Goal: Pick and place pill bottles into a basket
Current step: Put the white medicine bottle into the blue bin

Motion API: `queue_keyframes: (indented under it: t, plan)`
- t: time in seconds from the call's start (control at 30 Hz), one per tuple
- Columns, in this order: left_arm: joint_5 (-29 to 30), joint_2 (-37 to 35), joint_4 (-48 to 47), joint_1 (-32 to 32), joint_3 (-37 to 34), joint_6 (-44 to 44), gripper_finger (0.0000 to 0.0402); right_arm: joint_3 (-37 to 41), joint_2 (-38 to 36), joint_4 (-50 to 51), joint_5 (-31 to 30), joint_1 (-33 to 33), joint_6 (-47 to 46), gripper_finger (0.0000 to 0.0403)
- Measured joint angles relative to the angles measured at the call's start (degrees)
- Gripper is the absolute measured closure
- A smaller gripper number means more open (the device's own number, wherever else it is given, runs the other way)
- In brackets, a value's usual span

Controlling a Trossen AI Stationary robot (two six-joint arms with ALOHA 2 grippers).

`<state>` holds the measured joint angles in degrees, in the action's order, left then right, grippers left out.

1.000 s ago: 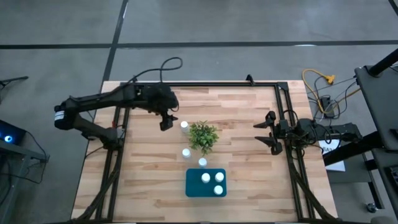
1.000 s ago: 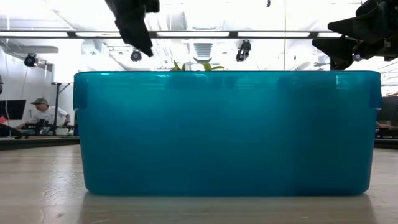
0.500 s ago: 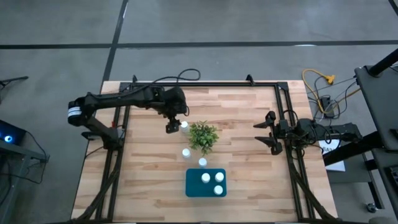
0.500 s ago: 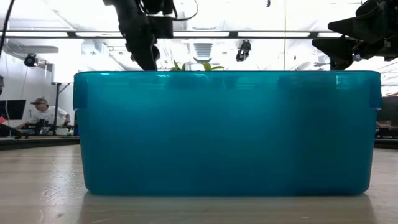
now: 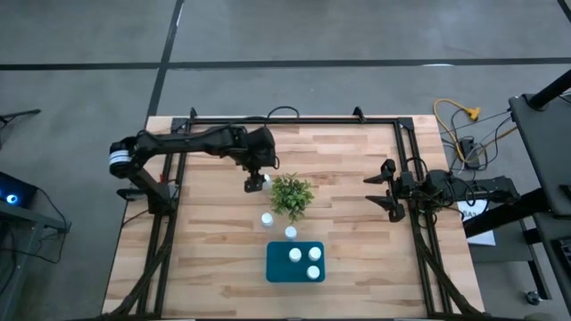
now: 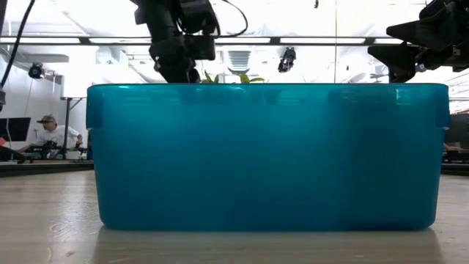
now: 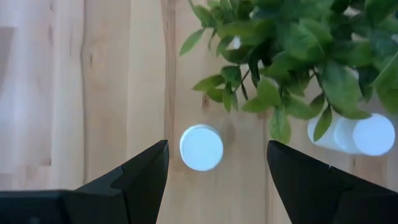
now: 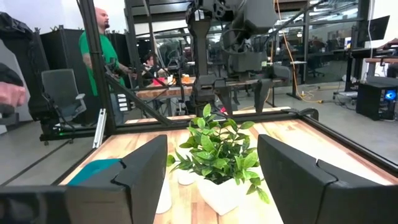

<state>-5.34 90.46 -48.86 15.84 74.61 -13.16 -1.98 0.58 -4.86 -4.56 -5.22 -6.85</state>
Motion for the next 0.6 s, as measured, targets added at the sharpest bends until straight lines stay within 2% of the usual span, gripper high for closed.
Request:
queue_keyframes:
  t: [0.6]
  plan:
    - [-2.5, 6.3, -0.1, 1.8, -0.1, -1.3, 0.0148, 0.0, 0.0, 0.0, 0.0, 0.0, 0.0, 0.016]
